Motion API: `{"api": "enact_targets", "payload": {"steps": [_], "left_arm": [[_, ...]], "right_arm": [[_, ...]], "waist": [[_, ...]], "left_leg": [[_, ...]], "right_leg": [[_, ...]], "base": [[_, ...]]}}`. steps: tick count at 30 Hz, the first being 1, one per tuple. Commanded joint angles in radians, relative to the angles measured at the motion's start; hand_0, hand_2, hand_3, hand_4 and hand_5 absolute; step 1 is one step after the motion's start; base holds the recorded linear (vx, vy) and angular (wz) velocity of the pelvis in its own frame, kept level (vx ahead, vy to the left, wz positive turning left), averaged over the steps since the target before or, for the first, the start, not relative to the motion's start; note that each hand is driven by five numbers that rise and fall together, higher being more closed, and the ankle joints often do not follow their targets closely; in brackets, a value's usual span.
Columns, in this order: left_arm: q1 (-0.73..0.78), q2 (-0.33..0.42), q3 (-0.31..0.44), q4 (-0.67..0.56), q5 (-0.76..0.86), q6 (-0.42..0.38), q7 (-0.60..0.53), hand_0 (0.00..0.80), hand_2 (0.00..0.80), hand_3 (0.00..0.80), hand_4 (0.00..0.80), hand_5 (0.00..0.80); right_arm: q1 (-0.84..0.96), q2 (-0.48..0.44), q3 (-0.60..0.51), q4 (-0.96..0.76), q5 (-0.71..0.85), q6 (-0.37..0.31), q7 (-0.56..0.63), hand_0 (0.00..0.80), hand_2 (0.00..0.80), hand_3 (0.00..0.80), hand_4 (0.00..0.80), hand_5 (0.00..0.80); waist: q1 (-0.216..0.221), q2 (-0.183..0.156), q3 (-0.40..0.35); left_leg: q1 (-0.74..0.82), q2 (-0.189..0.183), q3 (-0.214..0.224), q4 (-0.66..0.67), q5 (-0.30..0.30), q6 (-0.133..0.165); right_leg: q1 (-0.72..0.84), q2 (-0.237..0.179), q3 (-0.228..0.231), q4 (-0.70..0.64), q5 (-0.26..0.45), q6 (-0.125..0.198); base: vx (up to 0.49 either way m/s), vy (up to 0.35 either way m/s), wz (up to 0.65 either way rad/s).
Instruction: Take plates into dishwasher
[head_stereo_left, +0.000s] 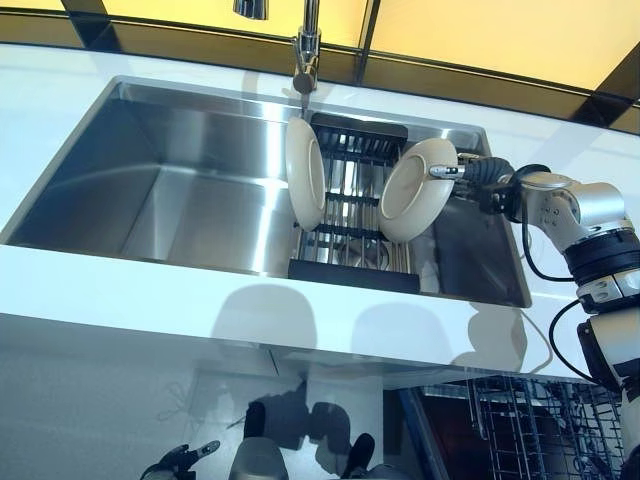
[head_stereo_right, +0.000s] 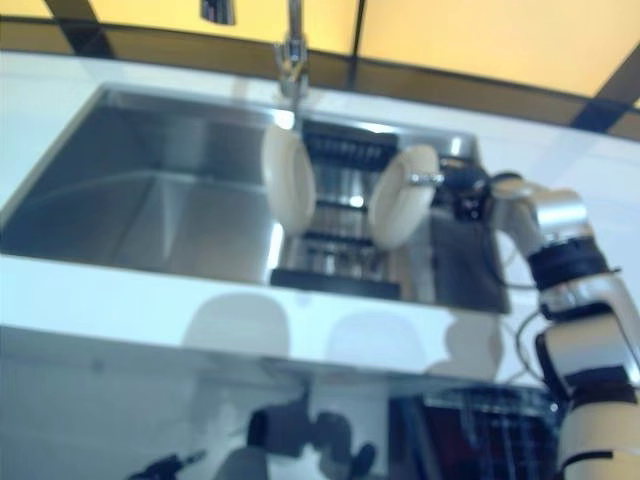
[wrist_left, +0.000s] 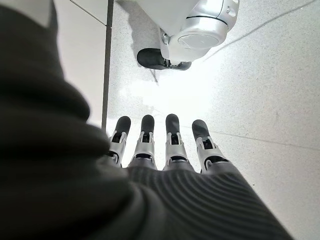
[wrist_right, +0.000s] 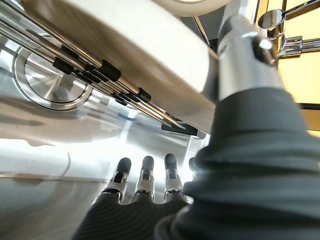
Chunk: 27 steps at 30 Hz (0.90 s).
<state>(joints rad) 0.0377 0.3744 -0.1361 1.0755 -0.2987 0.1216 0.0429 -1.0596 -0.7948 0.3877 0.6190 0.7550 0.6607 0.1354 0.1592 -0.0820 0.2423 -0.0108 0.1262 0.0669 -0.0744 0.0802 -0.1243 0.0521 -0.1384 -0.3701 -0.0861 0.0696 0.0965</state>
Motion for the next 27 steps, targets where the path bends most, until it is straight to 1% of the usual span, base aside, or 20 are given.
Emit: {"api": "enact_targets", "payload": {"steps": [1, 2, 3, 4, 8, 11, 15, 17, 22, 25, 27], "left_arm": [[-0.028, 0.034, -0.064, 0.004, -0.033, -0.004, 0.024, 0.000, 0.000, 0.000, 0.000, 0.000], [-0.026, 0.033, -0.063, 0.004, -0.033, -0.004, 0.024, 0.000, 0.000, 0.000, 0.000, 0.000], [-0.024, 0.031, -0.062, 0.004, -0.034, -0.005, 0.026, 0.000, 0.000, 0.000, 0.000, 0.000], [-0.024, 0.030, -0.062, 0.007, -0.036, -0.007, 0.026, 0.000, 0.000, 0.000, 0.000, 0.000], [-0.021, 0.024, -0.063, 0.011, -0.041, -0.011, 0.026, 0.000, 0.000, 0.000, 0.000, 0.000], [-0.013, 0.020, -0.065, 0.015, -0.037, -0.021, 0.025, 0.000, 0.000, 0.000, 0.000, 0.000], [-0.010, 0.018, -0.069, 0.016, -0.028, -0.023, 0.025, 0.000, 0.000, 0.000, 0.000, 0.000], [-0.009, 0.018, -0.072, 0.020, -0.023, -0.027, 0.022, 0.000, 0.000, 0.000, 0.000, 0.000], [-0.006, 0.019, -0.076, 0.026, -0.009, -0.034, 0.021, 0.000, 0.000, 0.000, 0.000, 0.000], [-0.004, 0.021, -0.074, 0.028, -0.003, -0.032, 0.020, 0.000, 0.000, 0.000, 0.000, 0.000], [-0.003, 0.021, -0.074, 0.031, 0.006, -0.031, 0.020, 0.000, 0.000, 0.000, 0.000, 0.000]], "right_arm": [[-0.056, -0.018, 0.090, 0.033, -0.075, -0.009, 0.007, 0.436, 0.436, 0.436, 0.436, 0.436], [-0.052, -0.018, 0.089, 0.030, -0.080, -0.010, 0.010, 0.477, 0.477, 0.477, 0.477, 0.477], [-0.047, -0.016, 0.089, 0.025, -0.079, -0.020, 0.003, 0.653, 0.653, 0.653, 0.653, 0.653], [-0.046, -0.015, 0.089, 0.023, -0.083, -0.030, -0.003, 0.800, 0.800, 0.800, 0.800, 0.800], [-0.042, -0.011, 0.084, 0.013, -0.130, -0.049, -0.007, 0.800, 0.800, 0.800, 0.800, 0.800], [-0.046, -0.016, 0.075, 0.009, -0.147, -0.113, -0.044, 0.800, 0.800, 0.800, 0.800, 0.800], [-0.064, -0.011, 0.067, -0.002, -0.119, -0.102, -0.091, 0.800, 0.800, 0.800, 0.800, 0.800], [-0.079, -0.011, 0.068, 0.005, -0.103, -0.107, -0.113, 0.800, 0.800, 0.800, 0.800, 0.800], [-0.102, -0.020, 0.063, 0.012, -0.090, -0.146, -0.157, 0.800, 0.800, 0.800, 0.800, 0.800], [-0.123, -0.032, 0.070, 0.010, -0.092, -0.152, -0.159, 0.800, 0.800, 0.800, 0.800, 0.800], [-0.143, -0.053, 0.079, 0.010, -0.101, -0.169, -0.152, 0.800, 0.800, 0.800, 0.800, 0.800]], "waist": [[0.031, -0.016, 0.013], [0.031, -0.016, 0.013], [0.032, -0.015, 0.014], [0.032, -0.014, 0.015], [0.032, -0.010, 0.014], [0.035, -0.006, 0.012], [0.039, -0.006, 0.005], [0.041, -0.005, 0.001], [0.039, -0.009, -0.019], [0.035, -0.013, -0.033], [0.030, -0.017, -0.048]], "left_leg": [[-0.038, 0.003, 0.013, -0.013, 0.011, 0.007], [-0.039, 0.003, 0.012, -0.013, 0.011, 0.007], [-0.039, 0.003, 0.011, -0.013, 0.011, 0.008], [-0.040, 0.002, 0.010, -0.013, 0.011, 0.008], [-0.042, 0.000, 0.008, -0.013, 0.012, 0.008], [-0.038, -0.002, 0.004, -0.013, 0.010, 0.008], [-0.034, -0.002, 0.005, -0.013, 0.008, 0.008], [-0.031, -0.002, 0.006, -0.013, 0.007, 0.008], [-0.016, -0.001, 0.015, -0.013, 0.000, 0.008], [-0.004, 0.000, 0.021, -0.013, -0.004, 0.008], [0.008, 0.002, 0.029, -0.013, -0.010, 0.009]], "right_leg": [[0.016, -0.055, -0.018, 0.014, -0.013, 0.054], [0.015, -0.055, -0.018, 0.014, -0.013, 0.054], [0.015, -0.056, -0.019, 0.013, -0.013, 0.054], [0.015, -0.056, -0.019, 0.013, -0.013, 0.054], [0.014, -0.058, -0.018, 0.013, -0.013, 0.054], [0.019, -0.060, -0.023, 0.014, -0.014, 0.055], [0.027, -0.062, -0.027, 0.012, -0.016, 0.057], [0.029, -0.062, -0.028, 0.011, -0.016, 0.057], [0.041, -0.063, -0.030, 0.006, -0.017, 0.059], [0.048, -0.063, -0.028, 0.005, -0.018, 0.060], [0.053, -0.063, -0.026, 0.005, -0.019, 0.061]], "base": [[0.000, 0.000, 0.00], [0.000, 0.000, 0.00], [0.000, 0.000, 0.00], [0.000, 0.000, 0.00], [0.004, 0.013, 0.04], [0.015, 0.011, 0.05], [0.002, 0.000, 0.01], [0.002, 0.001, 0.07], [0.000, 0.000, 0.01], [0.000, 0.000, 0.00], [0.000, 0.000, 0.00]]}}
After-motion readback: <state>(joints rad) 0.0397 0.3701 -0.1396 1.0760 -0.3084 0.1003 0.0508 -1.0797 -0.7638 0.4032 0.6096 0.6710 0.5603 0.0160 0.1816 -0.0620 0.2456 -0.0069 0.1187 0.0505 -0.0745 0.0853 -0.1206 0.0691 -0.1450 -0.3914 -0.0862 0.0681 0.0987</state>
